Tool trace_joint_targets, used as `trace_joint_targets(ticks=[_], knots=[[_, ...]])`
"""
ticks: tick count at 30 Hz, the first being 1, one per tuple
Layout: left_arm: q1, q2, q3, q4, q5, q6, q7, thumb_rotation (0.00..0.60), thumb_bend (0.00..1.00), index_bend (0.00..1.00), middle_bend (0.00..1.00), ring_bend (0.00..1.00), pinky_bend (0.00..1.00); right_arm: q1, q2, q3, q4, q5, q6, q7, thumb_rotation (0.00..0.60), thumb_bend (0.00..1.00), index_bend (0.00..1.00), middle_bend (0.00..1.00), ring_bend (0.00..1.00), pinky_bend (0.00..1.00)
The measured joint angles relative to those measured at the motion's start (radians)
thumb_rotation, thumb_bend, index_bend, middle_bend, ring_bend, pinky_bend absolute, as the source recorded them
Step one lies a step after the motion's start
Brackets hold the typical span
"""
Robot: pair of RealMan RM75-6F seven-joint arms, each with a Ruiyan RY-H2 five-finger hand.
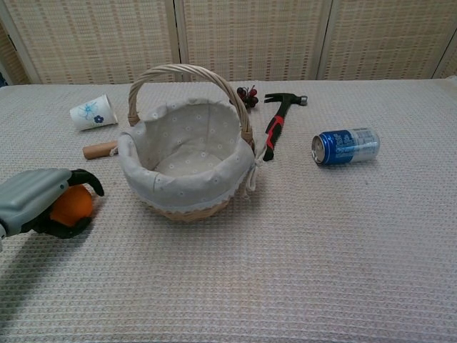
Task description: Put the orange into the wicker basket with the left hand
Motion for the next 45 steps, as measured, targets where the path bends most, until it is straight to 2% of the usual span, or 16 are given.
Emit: trace_joint_targets(ticks=[3,7,13,21,27,32,36,45], knots=[[0.0,-0.005,-0.008,0.007,0.008,0.013,0.016,0.6,0.73,0.49,0.52,0.7,0.82,0.0,0.001,-0.001,0.002,-0.004,0.001,0.004,0.6,0.11,0.0,0.0,0.0,0.2],[0.002,0.02,-0.018,-0.017,0.022,0.046,0.042,0.6,0.75,0.52,0.55,0.72,0.84,-0.001,0.002,-0.005,0.004,-0.011,0.003,0.006,0.6,0.11,0.0,0.0,0.0,0.2],[0.005,0.134,-0.03,-0.103,0.06,0.094,0.09,0.6,0.75,0.55,0.56,0.73,0.84,0.001,0.001,-0.008,0.004,-0.014,-0.002,0.0,0.6,0.11,0.0,0.0,0.0,0.2],[-0.016,0.335,-0.085,-0.331,0.124,0.143,0.143,0.6,0.75,0.56,0.57,0.73,0.84,0.008,-0.003,-0.012,-0.009,-0.01,-0.018,-0.037,0.6,0.11,0.0,0.0,0.0,0.2],[-0.049,0.37,-0.13,-0.511,0.13,0.146,0.183,0.6,0.75,0.56,0.58,0.74,0.84,0.003,-0.002,-0.014,-0.008,-0.015,-0.008,-0.025,0.6,0.11,0.0,0.0,0.0,0.2],[-0.088,0.318,-0.157,-0.564,0.1,0.138,0.226,0.6,0.75,0.56,0.59,0.74,0.85,0.005,0.003,-0.012,-0.003,-0.013,-0.011,-0.011,0.6,0.11,0.0,0.0,0.0,0.2],[-0.114,0.221,-0.172,-0.565,0.042,0.136,0.249,0.6,0.75,0.56,0.58,0.74,0.85,0.007,0.007,-0.013,-0.001,-0.015,-0.016,-0.001,0.6,0.11,0.0,0.0,0.0,0.2],[-0.169,-0.017,-0.19,-0.452,-0.046,0.163,0.3,0.6,0.75,0.56,0.57,0.74,0.86,0.008,0.015,-0.013,0.006,-0.014,-0.018,0.026,0.6,0.11,0.0,0.0,0.0,0.2]])
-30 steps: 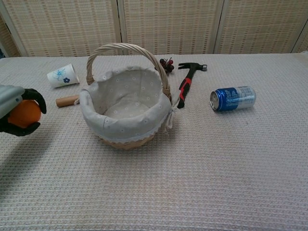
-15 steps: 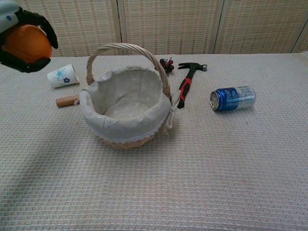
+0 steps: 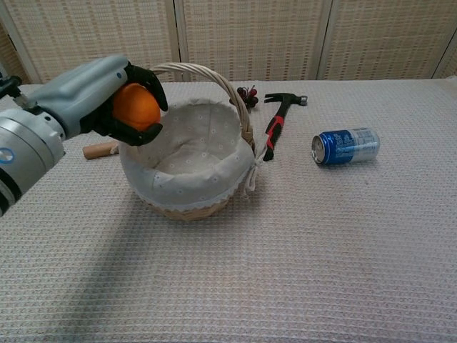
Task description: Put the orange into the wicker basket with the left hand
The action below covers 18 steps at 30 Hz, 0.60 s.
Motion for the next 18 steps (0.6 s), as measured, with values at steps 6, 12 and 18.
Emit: trace_joint_targets(ticks=[6,12,18], knots=[[-0.022,-0.087,-0.025,0.087,0.002,0.06,0.009,0.6,0.69,0.47,0.48,0.67,0.84,0.004,0.003,-0.002,0.0,-0.002,-0.007,-0.001,0.6,0.11,0.0,0.0,0.0,0.2],[-0.018,-0.09,-0.029,0.079,-0.006,0.055,-0.03,0.6,0.44,0.18,0.19,0.4,0.67,0.003,0.003,0.001,-0.002,0.006,-0.006,0.003,0.6,0.11,0.0,0.0,0.0,0.2],[-0.005,-0.04,-0.031,-0.004,-0.058,-0.016,-0.134,0.6,0.4,0.08,0.1,0.24,0.43,0.004,0.005,0.001,-0.005,0.011,-0.01,0.002,0.6,0.11,0.0,0.0,0.0,0.2]])
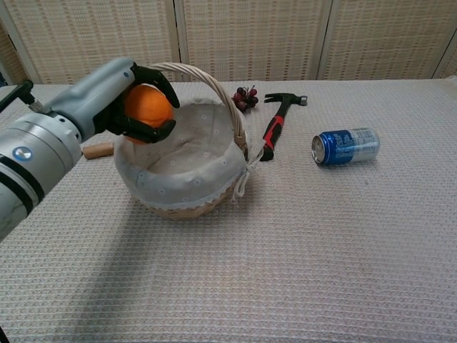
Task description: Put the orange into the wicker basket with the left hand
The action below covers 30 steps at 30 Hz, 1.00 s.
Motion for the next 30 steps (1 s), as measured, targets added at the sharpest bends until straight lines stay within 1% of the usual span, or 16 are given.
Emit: trace_joint_targets(ticks=[3,7,12,15,20,23,24,26,30], knots=[[0.002,0.02,0.0,-0.026,-0.038,-0.031,-0.016,0.6,0.39,0.02,0.04,0.15,0.29,0.0,0.001,0.0,-0.001,0.001,-0.001,0.0,0.6,0.11,0.0,0.0,0.0,0.2],[0.001,0.038,0.007,-0.04,-0.07,-0.059,-0.028,0.6,0.36,0.0,0.0,0.08,0.21,0.0,0.001,0.0,0.0,0.001,0.001,0.004,0.6,0.11,0.0,0.0,0.0,0.2],[-0.003,0.049,0.01,-0.046,-0.098,-0.065,-0.024,0.6,0.32,0.0,0.0,0.04,0.17,0.0,0.002,0.001,0.002,0.002,0.0,0.005,0.6,0.11,0.0,0.0,0.0,0.2],[-0.004,0.052,0.014,-0.046,-0.094,-0.059,-0.022,0.6,0.31,0.0,0.0,0.03,0.16,0.0,0.001,0.0,0.002,0.001,-0.001,0.003,0.6,0.11,0.0,0.0,0.0,0.2],[-0.003,0.076,0.031,-0.043,-0.085,-0.041,0.028,0.6,0.35,0.0,0.0,0.03,0.15,0.0,0.004,-0.001,0.002,0.002,-0.003,0.006,0.6,0.11,0.0,0.0,0.0,0.2],[0.003,0.127,0.061,-0.037,-0.066,-0.037,0.078,0.6,0.35,0.01,0.0,0.03,0.14,0.001,0.006,0.0,0.0,0.004,-0.005,0.011,0.6,0.11,0.0,0.0,0.0,0.2],[0.008,0.157,0.077,-0.033,-0.054,-0.039,0.084,0.6,0.35,0.01,0.0,0.03,0.14,0.002,0.006,0.0,0.0,0.004,-0.007,0.011,0.6,0.11,0.0,0.0,0.0,0.2],[0.018,0.208,0.106,-0.025,-0.03,-0.045,0.08,0.6,0.35,0.01,0.0,0.03,0.13,0.004,0.005,0.001,-0.001,0.004,-0.008,0.007,0.6,0.11,0.0,0.0,0.0,0.2],[0.05,0.342,0.185,0.007,0.057,-0.06,0.039,0.6,0.38,0.02,0.0,0.02,0.13,0.007,0.001,0.001,-0.005,0.008,-0.015,-0.012,0.6,0.11,0.0,0.0,0.0,0.2]])
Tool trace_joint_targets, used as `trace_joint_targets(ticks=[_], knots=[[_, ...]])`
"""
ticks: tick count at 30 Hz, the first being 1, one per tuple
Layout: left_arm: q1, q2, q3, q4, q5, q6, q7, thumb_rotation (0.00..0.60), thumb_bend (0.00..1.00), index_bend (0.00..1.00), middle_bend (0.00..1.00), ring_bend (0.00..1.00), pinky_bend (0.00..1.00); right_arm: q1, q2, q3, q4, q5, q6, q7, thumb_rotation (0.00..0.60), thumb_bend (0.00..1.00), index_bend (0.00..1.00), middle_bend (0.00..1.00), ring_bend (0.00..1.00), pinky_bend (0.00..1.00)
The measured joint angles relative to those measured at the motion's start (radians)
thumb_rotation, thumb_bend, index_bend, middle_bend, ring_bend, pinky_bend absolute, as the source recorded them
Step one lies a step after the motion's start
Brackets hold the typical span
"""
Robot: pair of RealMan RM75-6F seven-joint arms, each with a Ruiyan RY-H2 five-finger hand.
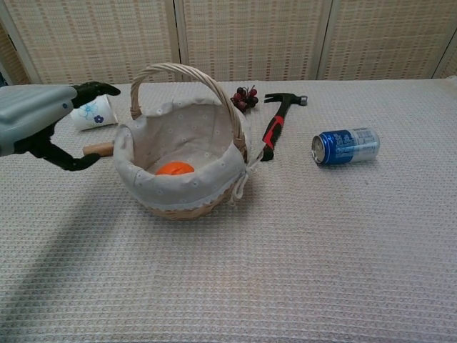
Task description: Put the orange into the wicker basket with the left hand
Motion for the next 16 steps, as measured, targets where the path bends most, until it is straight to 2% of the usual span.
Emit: trace_joint_targets(ticks=[3,9,16], knots=[[0.028,0.07,0.041,0.021,0.066,0.001,-0.058,0.6,0.4,0.02,0.0,0.02,0.13,0.003,-0.004,-0.001,-0.005,0.001,-0.005,-0.022,0.6,0.11,0.0,0.0,0.0,0.21],[0.081,0.149,0.077,0.037,0.136,0.022,-0.161,0.6,0.41,0.03,0.0,0.02,0.13,0.005,-0.008,-0.001,-0.015,0.008,-0.013,-0.042,0.6,0.11,0.0,0.0,0.0,0.21],[0.108,0.114,0.071,0.097,0.161,0.086,-0.12,0.6,0.41,0.05,0.01,0.03,0.13,0.001,-0.004,0.001,-0.015,0.012,-0.005,-0.027,0.6,0.11,0.0,0.0,0.0,0.21]])
